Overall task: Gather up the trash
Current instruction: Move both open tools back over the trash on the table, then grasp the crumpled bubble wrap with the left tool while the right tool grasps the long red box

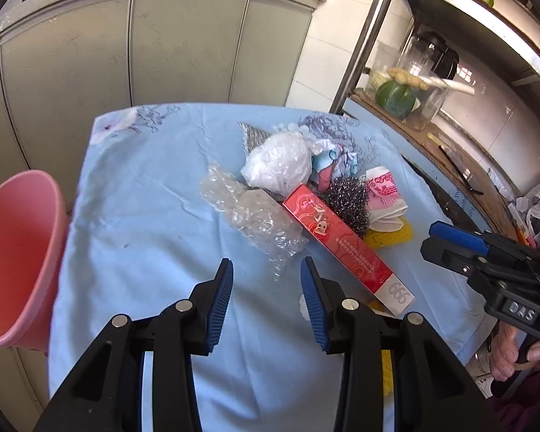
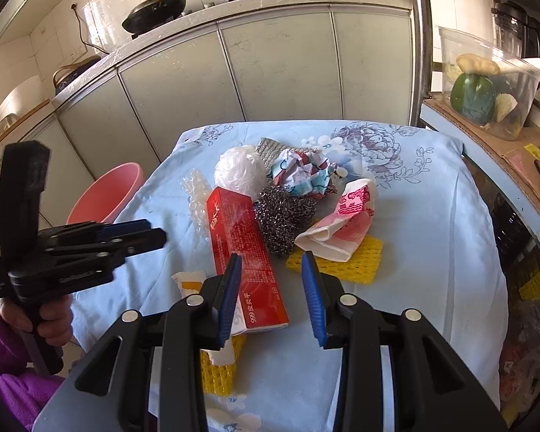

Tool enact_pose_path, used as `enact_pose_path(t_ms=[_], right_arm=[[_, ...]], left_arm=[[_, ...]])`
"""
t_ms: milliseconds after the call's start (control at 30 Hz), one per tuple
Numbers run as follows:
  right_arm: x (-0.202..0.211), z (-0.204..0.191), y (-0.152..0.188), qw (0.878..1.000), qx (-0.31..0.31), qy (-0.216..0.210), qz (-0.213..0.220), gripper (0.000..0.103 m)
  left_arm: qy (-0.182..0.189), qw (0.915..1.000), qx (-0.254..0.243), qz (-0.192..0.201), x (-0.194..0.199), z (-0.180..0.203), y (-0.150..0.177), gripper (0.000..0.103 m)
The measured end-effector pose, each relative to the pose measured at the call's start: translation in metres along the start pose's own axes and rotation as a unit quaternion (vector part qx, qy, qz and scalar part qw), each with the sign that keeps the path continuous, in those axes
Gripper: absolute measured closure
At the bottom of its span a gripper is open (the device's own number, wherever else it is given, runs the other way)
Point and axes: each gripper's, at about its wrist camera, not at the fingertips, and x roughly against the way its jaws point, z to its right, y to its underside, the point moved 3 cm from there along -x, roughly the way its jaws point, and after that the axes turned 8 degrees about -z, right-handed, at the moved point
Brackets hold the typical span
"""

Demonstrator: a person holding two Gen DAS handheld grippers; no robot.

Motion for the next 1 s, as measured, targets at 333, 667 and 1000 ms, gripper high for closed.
enact_pose_path(t_ms=[333,667,1000], right_arm=[[-0.006,0.005,0.002,1.000,0.000,-0.021,-0.009,0.068],[-0.016,-0.007,-0.002,0.999,0.012,-0.032,-0.022,0.068],[-0.043,-0.044,-0.002,0.996,0.065,-0.015,-0.057,0.067]], left_arm=[[-0.008,0.9993,0.007,-0.036,-0.045,0.007,-0.008,0.065],[-0.017,0.9997,0.011,-0.012,-0.033,-0.003,-0.002,0.098],[-0.031,0.9987,0.023,0.033,0.010,-0.019,0.008,0.100]])
